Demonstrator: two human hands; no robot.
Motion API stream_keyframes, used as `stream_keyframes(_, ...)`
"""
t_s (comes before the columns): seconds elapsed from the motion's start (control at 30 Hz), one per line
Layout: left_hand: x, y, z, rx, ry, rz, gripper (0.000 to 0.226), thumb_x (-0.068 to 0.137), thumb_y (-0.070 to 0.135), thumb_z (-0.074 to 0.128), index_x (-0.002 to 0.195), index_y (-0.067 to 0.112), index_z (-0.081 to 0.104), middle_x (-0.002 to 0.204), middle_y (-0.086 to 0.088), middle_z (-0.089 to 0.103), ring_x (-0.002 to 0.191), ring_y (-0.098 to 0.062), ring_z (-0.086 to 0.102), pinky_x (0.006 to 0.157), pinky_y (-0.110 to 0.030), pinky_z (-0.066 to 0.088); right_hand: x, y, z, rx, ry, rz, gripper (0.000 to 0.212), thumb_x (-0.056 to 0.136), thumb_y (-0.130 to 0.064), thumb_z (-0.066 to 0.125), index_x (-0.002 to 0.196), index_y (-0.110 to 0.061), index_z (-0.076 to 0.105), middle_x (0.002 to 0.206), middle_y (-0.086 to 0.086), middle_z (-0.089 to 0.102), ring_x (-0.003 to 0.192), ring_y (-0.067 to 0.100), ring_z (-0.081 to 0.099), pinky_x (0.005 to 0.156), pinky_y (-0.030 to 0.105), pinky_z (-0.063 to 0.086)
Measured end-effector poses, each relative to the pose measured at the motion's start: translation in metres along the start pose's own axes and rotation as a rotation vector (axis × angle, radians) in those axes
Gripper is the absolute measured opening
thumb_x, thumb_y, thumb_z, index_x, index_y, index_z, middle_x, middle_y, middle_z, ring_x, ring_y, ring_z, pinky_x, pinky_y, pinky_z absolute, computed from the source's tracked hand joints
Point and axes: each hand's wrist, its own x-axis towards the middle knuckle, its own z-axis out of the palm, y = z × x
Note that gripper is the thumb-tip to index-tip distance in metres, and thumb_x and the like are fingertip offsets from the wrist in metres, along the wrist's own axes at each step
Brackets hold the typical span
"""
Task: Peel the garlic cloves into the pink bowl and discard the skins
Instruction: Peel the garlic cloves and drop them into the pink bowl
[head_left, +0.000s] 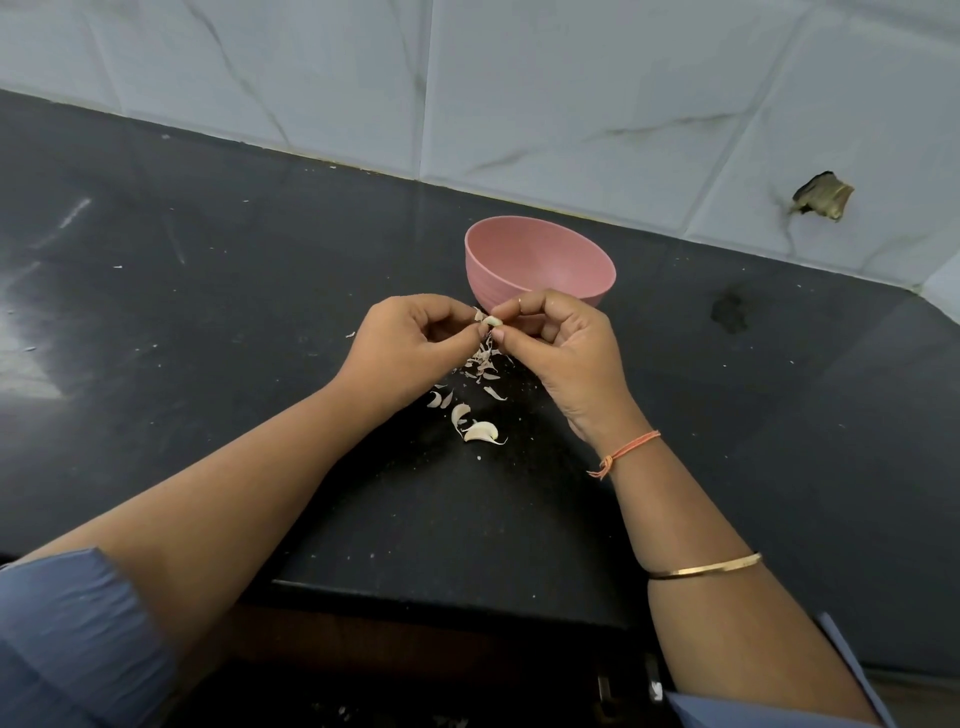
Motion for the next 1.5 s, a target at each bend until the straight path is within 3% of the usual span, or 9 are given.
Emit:
stream_keyframes(0.27,0.0004,0.0015,-0.0008,0.053,0.022,-0.001,0.020,0.082,0.012,0.066,0.073,0.029,0.069,0.067,0.001,0.069,0.062,-0.014,0.064,0.062,-0.025,0.052,-0.0012,0.0004,0.0005,-0.040,-0.014,0.028,0.014,0.078,0.004,0.069,0.085,-0.008,0.065,0.082,0.003,0.067,0.074,0.008,0.064,0.074,0.025,0.056)
stream_keyframes(0.5,-0.0005,0.0015,-0.0006,0.103,-0.004,0.021,0.021,0.079,0.012,0.067,0.066,0.029,0.066,0.062,0.010,0.065,0.056,0.000,0.057,0.059,-0.017,0.049,-0.0014,0.0025,0.0015,-0.125,-0.005,0.004,0.018,0.077,0.001,0.070,0.080,-0.016,0.069,0.078,0.000,0.069,0.071,0.008,0.065,0.072,0.025,0.056)
stream_keyframes(0.67,-0.0016,0.0025,-0.0006,0.100,-0.017,0.018,0.020,0.079,0.017,0.068,0.066,0.032,0.067,0.062,0.012,0.067,0.060,-0.003,0.062,0.061,-0.018,0.051,-0.0005,0.0048,0.0004,-0.138,-0.001,0.020,0.020,0.079,0.001,0.068,0.081,-0.019,0.070,0.078,0.004,0.071,0.071,0.016,0.068,0.074,0.033,0.058)
stream_keyframes(0.8,-0.0019,0.0041,-0.0009,0.096,-0.007,0.005,0.022,0.078,0.017,0.066,0.064,0.034,0.066,0.054,0.022,0.063,0.055,0.001,0.058,0.059,-0.017,0.050,0.0002,0.0031,0.0004,-0.112,-0.012,0.039,0.017,0.082,0.003,0.064,0.089,-0.012,0.070,0.080,0.004,0.069,0.072,0.011,0.067,0.068,0.024,0.056)
stream_keyframes(1.0,-0.0013,0.0042,-0.0007,0.117,0.007,-0.006,0.023,0.078,0.014,0.065,0.064,0.033,0.066,0.055,0.010,0.065,0.058,-0.009,0.060,0.057,-0.024,0.050,-0.0017,0.0047,0.0024,-0.200,-0.017,-0.002,0.023,0.086,0.005,0.057,0.098,-0.010,0.070,0.082,-0.004,0.069,0.073,0.005,0.066,0.068,0.018,0.055)
stream_keyframes(1.13,-0.0013,0.0040,-0.0005,0.109,0.000,0.005,0.022,0.078,0.017,0.065,0.064,0.034,0.065,0.057,0.011,0.065,0.060,-0.009,0.061,0.061,-0.026,0.052,-0.0025,0.0040,0.0015,-0.208,-0.009,-0.005,0.016,0.084,-0.002,0.063,0.095,-0.010,0.071,0.082,-0.001,0.071,0.074,0.009,0.068,0.073,0.024,0.057)
stream_keyframes(1.33,-0.0010,0.0041,-0.0015,0.113,-0.009,0.013,0.024,0.078,0.016,0.066,0.065,0.036,0.065,0.054,0.023,0.063,0.055,0.003,0.058,0.057,-0.013,0.049,-0.0019,0.0031,0.0018,-0.119,-0.003,0.043,0.016,0.082,0.002,0.064,0.086,-0.012,0.069,0.084,0.006,0.071,0.079,0.020,0.070,0.077,0.034,0.058)
stream_keyframes(1.5,0.0003,0.0038,-0.0018,0.144,0.025,-0.009,0.021,0.079,0.016,0.064,0.066,0.033,0.066,0.061,0.007,0.067,0.061,-0.016,0.063,0.061,-0.029,0.053,-0.0010,0.0033,0.0016,-0.042,-0.011,0.065,0.018,0.082,0.006,0.062,0.085,-0.011,0.068,0.088,0.011,0.071,0.081,0.020,0.070,0.079,0.037,0.058)
